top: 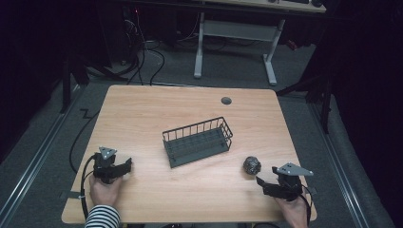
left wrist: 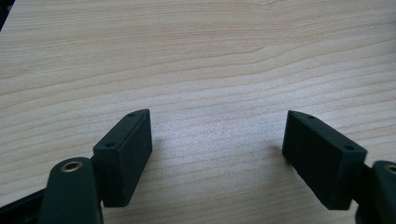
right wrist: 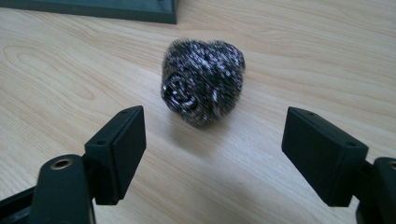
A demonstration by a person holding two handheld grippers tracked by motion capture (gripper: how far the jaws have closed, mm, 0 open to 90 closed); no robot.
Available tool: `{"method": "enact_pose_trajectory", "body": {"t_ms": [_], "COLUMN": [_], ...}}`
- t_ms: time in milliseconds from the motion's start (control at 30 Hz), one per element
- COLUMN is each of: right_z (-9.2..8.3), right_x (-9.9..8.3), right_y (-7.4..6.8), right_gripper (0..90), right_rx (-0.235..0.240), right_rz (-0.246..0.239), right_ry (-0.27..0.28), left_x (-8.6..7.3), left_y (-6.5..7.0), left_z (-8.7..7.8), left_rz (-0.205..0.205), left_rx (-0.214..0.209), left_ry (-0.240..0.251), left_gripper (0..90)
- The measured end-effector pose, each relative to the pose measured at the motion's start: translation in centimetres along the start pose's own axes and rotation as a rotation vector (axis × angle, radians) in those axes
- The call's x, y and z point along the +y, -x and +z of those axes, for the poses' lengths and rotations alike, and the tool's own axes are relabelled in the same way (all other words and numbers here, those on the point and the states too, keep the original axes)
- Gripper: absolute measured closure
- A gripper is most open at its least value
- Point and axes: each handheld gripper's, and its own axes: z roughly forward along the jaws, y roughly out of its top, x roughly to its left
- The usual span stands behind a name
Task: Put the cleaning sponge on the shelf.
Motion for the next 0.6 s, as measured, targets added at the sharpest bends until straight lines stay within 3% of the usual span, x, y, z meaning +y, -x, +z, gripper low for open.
{"method": "enact_pose_trajectory", "body": {"t_ms": [300, 600], "right_z": [2.0, 4.3], "right_x": [1.6, 2.6], "right_y": [-1.0, -0.7], "right_gripper": [19.7, 18.6], "right_rx": [0.018, 0.003], "right_rz": [-0.012, 0.008], "right_ry": [-0.007, -0.054], "left_x": [0.0, 0.0], "left_y": [0.0, 0.0], "left_z": [0.0, 0.0], "left_rz": [0.0, 0.0], "left_rx": [-0.002, -0.004], "left_ry": [-0.001, -0.001], "left_gripper": [24.4, 24.1]}}
